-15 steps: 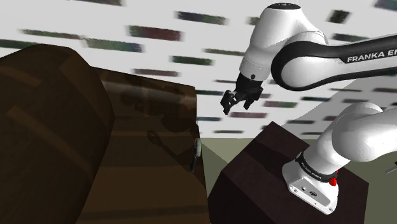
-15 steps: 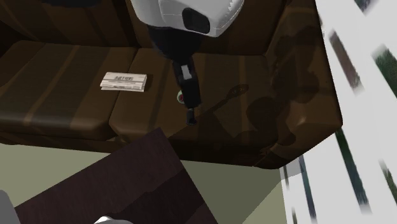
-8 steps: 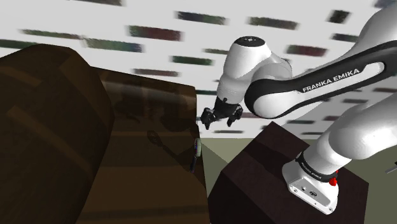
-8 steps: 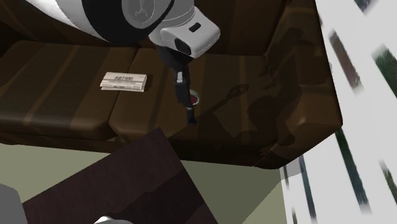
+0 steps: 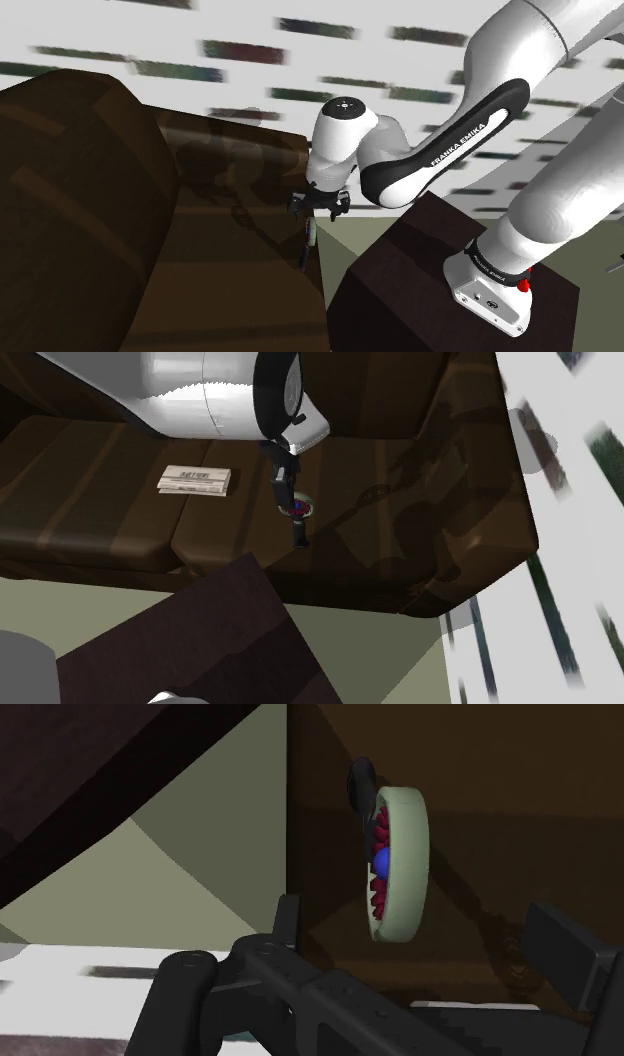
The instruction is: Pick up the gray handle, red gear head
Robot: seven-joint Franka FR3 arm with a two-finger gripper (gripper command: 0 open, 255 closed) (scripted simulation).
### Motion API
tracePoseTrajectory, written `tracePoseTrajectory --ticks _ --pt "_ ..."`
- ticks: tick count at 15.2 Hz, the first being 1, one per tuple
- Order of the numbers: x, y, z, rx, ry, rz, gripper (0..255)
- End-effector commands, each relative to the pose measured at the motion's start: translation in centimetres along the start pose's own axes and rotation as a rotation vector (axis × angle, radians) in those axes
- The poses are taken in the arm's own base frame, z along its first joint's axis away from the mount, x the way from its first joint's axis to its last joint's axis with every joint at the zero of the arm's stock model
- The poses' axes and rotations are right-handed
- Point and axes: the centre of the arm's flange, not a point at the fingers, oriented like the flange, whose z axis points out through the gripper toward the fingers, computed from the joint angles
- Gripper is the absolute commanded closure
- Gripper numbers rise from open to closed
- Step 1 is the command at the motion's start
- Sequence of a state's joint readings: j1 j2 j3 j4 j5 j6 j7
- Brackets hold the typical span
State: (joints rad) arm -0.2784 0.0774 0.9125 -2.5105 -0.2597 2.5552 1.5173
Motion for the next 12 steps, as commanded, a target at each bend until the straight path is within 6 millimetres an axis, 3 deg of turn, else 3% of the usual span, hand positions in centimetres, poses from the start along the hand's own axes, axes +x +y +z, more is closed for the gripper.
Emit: tracePoseTrajectory --ticks 1,6,8,9,12 --pt "0.0 -0.2 1.3 0.002 0.003 0.008 0" --pt "-0.2 -0.2 4.2 0.002 0.003 0.008 0" --pt "-0.2 -0.2 4.2 0.002 0.003 0.008 0" --pt "-0.2 -0.2 4.2 0.002 0.003 0.008 255" --pt "-0.2 -0.2 4.2 0.002 0.003 0.008 255"
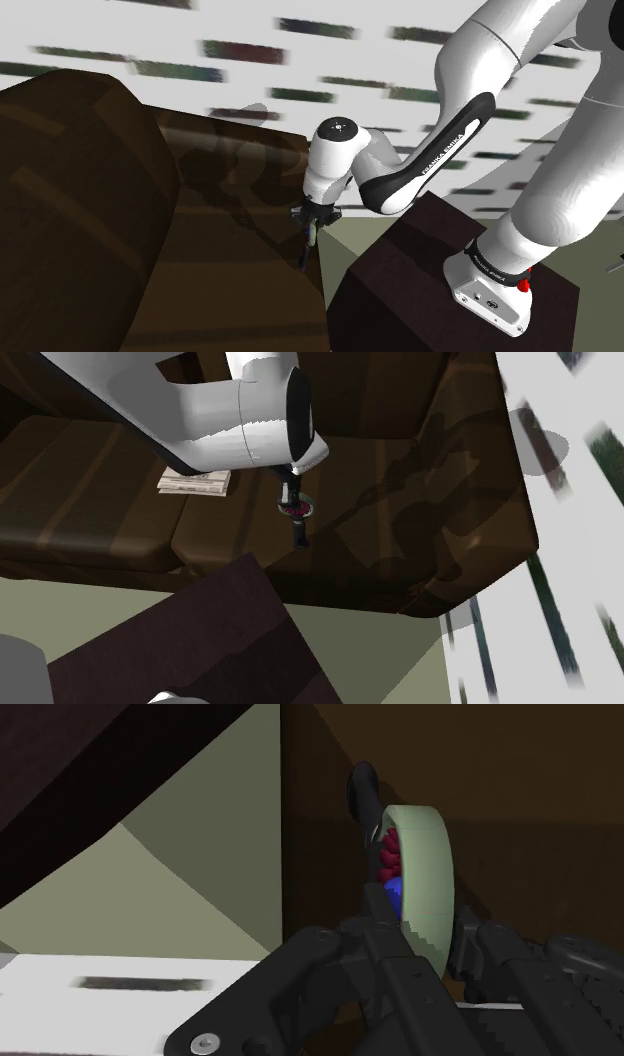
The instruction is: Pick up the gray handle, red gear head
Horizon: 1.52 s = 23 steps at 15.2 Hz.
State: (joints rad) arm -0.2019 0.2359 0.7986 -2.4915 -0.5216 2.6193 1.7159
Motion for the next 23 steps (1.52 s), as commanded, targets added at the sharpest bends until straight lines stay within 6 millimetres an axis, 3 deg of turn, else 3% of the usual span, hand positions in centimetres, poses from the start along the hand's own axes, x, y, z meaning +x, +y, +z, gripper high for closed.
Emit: tracePoseTrajectory --ticks 1,6,21,23 --pt "0.0 0.0 0.0 -0.001 0.000 0.000 255" --pt "0.0 0.0 0.1 0.000 0.000 0.000 255" --pt "0.7 0.1 -7.8 0.000 0.000 0.000 255" --pt "0.7 0.1 -7.9 0.000 0.000 0.000 255"
